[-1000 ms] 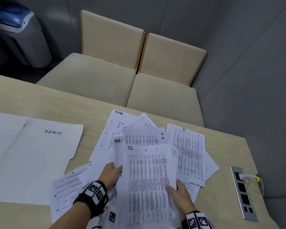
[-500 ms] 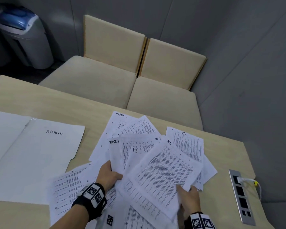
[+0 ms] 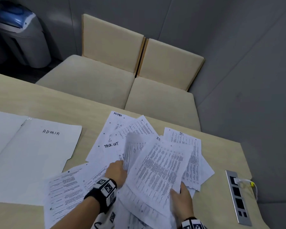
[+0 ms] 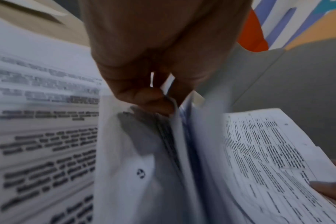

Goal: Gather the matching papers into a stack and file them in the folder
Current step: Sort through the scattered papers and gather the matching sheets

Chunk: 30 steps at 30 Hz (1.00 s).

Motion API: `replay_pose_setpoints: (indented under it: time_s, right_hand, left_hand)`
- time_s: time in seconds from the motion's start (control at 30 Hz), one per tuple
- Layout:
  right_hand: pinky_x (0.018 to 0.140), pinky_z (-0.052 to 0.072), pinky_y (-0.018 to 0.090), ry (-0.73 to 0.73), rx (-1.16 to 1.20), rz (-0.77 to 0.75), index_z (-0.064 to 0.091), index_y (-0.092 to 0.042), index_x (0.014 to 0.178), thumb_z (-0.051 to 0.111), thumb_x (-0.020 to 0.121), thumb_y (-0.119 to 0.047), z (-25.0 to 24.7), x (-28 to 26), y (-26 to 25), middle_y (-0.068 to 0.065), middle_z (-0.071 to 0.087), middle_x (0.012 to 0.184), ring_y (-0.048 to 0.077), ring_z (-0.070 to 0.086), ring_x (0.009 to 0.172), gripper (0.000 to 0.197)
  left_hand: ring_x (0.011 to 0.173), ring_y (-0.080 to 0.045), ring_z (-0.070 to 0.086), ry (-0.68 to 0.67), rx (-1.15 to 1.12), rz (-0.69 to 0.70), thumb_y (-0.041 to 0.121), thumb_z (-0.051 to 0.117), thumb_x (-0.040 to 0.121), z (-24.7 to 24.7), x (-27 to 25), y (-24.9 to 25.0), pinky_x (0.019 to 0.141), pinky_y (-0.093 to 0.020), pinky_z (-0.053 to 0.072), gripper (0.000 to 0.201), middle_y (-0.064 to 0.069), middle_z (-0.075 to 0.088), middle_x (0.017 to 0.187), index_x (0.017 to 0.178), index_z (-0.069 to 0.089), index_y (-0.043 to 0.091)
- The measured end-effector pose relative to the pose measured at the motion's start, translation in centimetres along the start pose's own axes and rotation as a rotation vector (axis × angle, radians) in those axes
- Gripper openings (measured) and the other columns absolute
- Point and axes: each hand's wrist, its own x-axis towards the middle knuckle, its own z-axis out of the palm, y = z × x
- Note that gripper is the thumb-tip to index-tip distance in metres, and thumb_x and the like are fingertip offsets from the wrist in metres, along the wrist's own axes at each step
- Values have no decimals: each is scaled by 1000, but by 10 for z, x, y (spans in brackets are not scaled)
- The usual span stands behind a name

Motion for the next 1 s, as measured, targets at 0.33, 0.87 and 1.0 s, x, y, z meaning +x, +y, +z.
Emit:
replay_pose_setpoints:
  time_s: [0.33, 0.87, 1.0]
  right_hand:
    - [73, 47, 30, -111, -5, -42, 46, -13, 123, 60, 96, -25, 20, 26, -26, -3, 61, 96, 20, 61, 88, 33]
    - [100, 49, 52, 118, 402, 76, 62, -3, 129, 61, 95, -11, -79, 69, -25, 17, 70, 121, 34, 68, 105, 35]
    - [81, 47, 39, 58, 232, 236, 59, 1, 129, 63, 93, -17, -102, 110, -16, 21, 68, 113, 33, 63, 93, 41]
  left_hand:
    - [122, -37, 48, 172, -242, -256, 43, 65, 86, -10, -16, -14, 101, -41, 42, 77, -24, 38, 139, 135, 34, -7]
    - [92, -24, 61, 330, -363, -133, 48, 78, 72, -21, 26, 18, 79, -35, 51, 58, -6, 60, 102, 108, 55, 8]
    - [76, -37, 67, 245, -159, -261, 71, 70, 57, -9, 52, 12, 63, -40, 55, 87, -24, 65, 86, 93, 62, -8]
